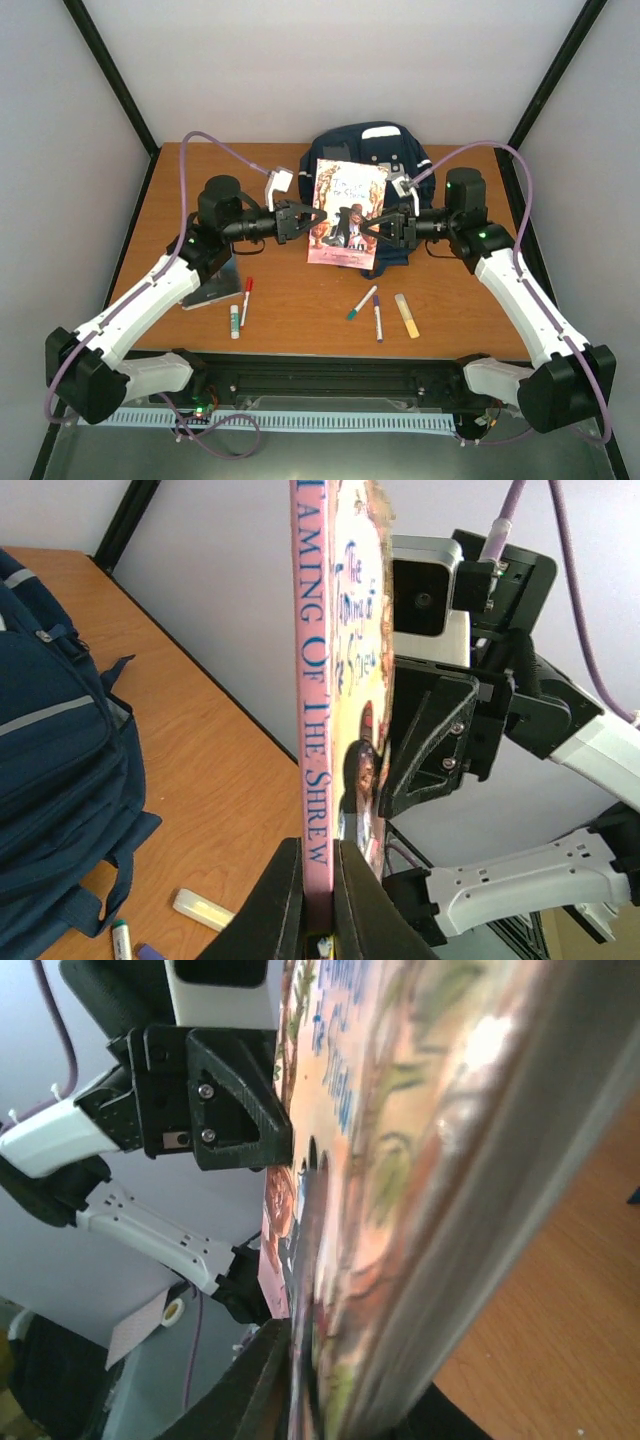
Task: Pack the student bag
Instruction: Pick up the book from the center of the board.
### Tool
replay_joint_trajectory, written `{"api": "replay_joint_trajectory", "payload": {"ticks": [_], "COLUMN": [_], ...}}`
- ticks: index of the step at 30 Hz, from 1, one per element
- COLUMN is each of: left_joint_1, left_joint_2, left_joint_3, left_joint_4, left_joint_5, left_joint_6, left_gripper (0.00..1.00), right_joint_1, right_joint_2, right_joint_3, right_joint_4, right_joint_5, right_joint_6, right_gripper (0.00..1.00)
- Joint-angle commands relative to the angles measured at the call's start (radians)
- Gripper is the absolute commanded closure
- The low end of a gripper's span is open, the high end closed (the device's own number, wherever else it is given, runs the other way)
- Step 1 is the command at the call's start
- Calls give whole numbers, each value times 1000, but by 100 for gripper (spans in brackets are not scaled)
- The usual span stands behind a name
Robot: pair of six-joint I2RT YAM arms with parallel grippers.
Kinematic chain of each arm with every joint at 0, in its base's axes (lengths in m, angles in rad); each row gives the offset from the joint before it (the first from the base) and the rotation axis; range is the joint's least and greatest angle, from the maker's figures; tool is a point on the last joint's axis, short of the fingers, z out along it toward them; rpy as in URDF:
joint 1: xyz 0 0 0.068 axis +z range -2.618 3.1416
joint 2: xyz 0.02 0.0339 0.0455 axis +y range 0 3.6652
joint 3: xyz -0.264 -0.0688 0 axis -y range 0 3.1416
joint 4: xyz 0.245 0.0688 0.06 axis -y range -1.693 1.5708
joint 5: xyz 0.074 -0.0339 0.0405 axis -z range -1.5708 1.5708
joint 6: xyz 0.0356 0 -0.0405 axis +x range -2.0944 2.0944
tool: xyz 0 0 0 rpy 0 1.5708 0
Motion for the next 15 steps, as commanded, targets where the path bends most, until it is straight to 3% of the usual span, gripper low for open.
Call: {"api": "replay_joint_trajectory", "payload": {"ticks": [1,3,5,6,9,13,15], "left_joint_1": [-4,-4,-4,-4,-4,-23,-65], "left_joint_2": [24,42,66,81,121,162,183], "left_joint_3": [6,28,53,65,90,102,124], "left_joint_4": [-8,-85,-160,-193,-268,-290,-318], "left_joint_5": [-68,-142,-218,-252,-345,-374,-462], "left_joint_6": [34,76,115,135,183,245,314], "left_gripper": [94,79,51,45,39,42,42], "right_joint_1": [5,3,-19,-29,-135,-306,-387], "right_joint_2": [10,7,-2,-5,-17,-57,-64], "right_joint_3": [42,48,46,45,51,24,3], "right_joint_4": [44,8,-21,-29,-99,-207,-265], "right_joint_5": [-6,23,73,84,136,181,186], "right_joint_6": [24,-14,-41,-51,-124,-237,-292], "right_gripper": [88,97,97,97,97,97,97]}}
